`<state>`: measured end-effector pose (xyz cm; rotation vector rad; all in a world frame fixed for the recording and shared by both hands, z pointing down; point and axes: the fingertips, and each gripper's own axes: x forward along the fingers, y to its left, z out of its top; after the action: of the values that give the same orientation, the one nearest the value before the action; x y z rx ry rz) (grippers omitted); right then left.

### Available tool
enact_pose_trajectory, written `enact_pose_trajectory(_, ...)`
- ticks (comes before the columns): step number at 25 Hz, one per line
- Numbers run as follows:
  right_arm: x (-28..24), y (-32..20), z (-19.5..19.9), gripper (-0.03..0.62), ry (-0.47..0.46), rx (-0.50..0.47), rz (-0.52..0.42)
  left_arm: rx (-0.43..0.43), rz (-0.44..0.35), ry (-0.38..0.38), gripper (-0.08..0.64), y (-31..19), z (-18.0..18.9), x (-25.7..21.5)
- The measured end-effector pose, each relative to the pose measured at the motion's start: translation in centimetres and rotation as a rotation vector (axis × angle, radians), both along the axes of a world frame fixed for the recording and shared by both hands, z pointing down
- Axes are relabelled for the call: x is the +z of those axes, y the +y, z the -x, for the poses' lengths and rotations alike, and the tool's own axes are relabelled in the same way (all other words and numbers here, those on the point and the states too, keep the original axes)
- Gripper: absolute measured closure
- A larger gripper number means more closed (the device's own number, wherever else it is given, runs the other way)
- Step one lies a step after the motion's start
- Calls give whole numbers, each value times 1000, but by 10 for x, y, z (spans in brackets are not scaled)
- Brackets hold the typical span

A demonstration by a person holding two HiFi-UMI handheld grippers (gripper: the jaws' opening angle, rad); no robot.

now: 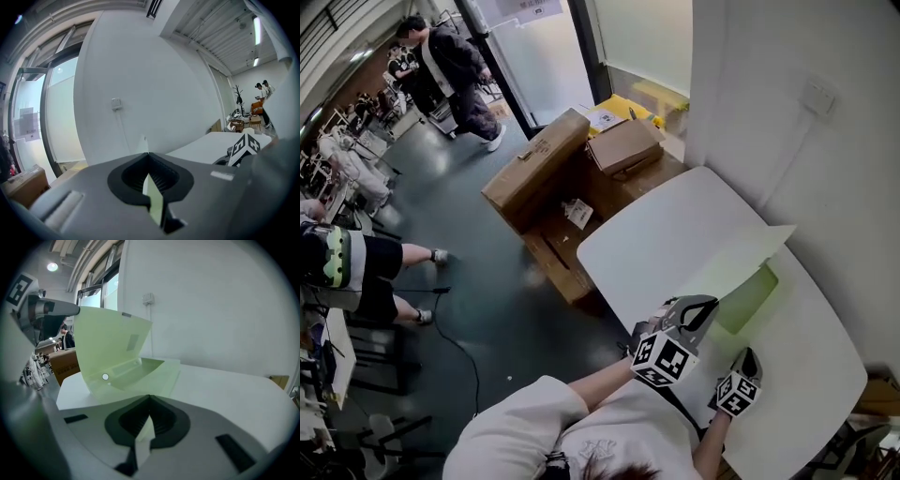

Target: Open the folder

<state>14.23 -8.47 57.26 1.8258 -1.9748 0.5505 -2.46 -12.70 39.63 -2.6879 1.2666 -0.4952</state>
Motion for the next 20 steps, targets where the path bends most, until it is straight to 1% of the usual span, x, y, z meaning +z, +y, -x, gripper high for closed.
enact_pose_trajectory(5,-3,-5,22,586,-11,-22,-12,-59,-8,19,551,-6,33,-10)
enact_pose_trajectory(10,1,-4,11,586,1,-2,4,-76,10,54,551,-18,36,-6)
enact_pose_trajectory(20,4,-10,7,586,-2,-4,7,-152,19,126,551,-38,59,-14)
